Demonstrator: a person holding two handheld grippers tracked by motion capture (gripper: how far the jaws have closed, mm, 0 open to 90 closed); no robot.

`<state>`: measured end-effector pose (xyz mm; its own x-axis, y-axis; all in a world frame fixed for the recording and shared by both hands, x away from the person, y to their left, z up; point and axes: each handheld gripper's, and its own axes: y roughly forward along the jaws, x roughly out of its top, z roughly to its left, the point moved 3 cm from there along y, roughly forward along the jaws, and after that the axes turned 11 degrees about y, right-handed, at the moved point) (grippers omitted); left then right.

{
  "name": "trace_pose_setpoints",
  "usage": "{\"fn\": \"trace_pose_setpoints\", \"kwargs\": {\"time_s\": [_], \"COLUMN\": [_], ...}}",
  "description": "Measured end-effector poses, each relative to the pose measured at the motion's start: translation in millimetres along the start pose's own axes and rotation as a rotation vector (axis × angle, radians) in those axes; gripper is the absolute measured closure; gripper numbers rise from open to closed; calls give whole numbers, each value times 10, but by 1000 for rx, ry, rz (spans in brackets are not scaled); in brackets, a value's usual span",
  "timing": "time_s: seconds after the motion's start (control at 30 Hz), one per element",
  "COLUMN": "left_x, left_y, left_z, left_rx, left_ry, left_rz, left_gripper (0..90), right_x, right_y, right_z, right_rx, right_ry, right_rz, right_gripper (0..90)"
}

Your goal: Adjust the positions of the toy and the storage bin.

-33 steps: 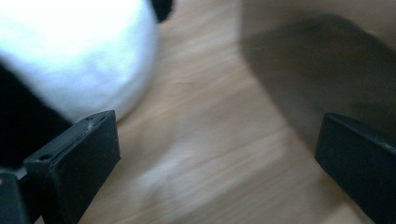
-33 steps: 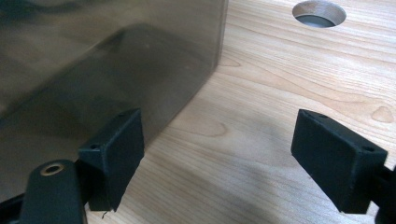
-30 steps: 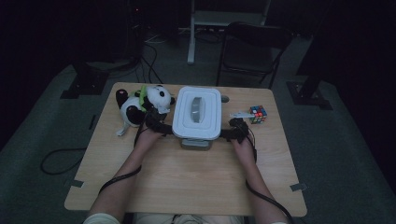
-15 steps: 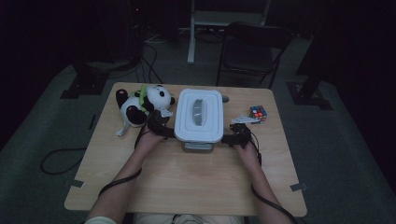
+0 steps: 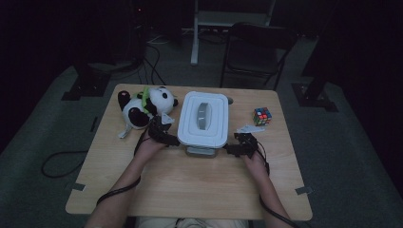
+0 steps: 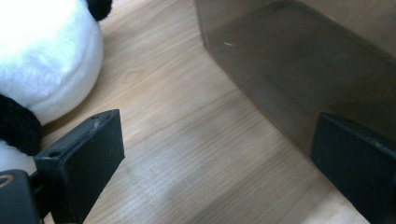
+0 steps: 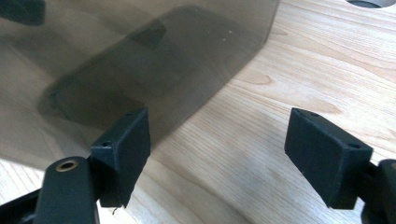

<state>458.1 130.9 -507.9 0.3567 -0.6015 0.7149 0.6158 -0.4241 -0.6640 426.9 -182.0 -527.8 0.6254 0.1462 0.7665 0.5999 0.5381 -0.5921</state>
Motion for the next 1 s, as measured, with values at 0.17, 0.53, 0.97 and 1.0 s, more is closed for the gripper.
{"fn": "trace_pose_setpoints", "kwargs": {"time_s": [0.17,0.53,0.97,1.0], "left_x": [2,98,203,215], "left_y": [34,265,367,373], "left_z": [145,257,363,357], "left_rx": [61,128,170,170], "left_ry": [-51,-83,-125,-126], "left_rz": [-16,16,34,32], "left_gripper": [32,32,33,32], "right_x": [53,277,432,435], "right_y": [29,270,426,422], "right_z": [-91,-342,-354,-350], "right_rx": [-55,-118,-157,-159], "right_ry": [24,124,141,134], "right_rz": [-36,-57,-75,-74], "right_gripper": [157,158,184,195]}}
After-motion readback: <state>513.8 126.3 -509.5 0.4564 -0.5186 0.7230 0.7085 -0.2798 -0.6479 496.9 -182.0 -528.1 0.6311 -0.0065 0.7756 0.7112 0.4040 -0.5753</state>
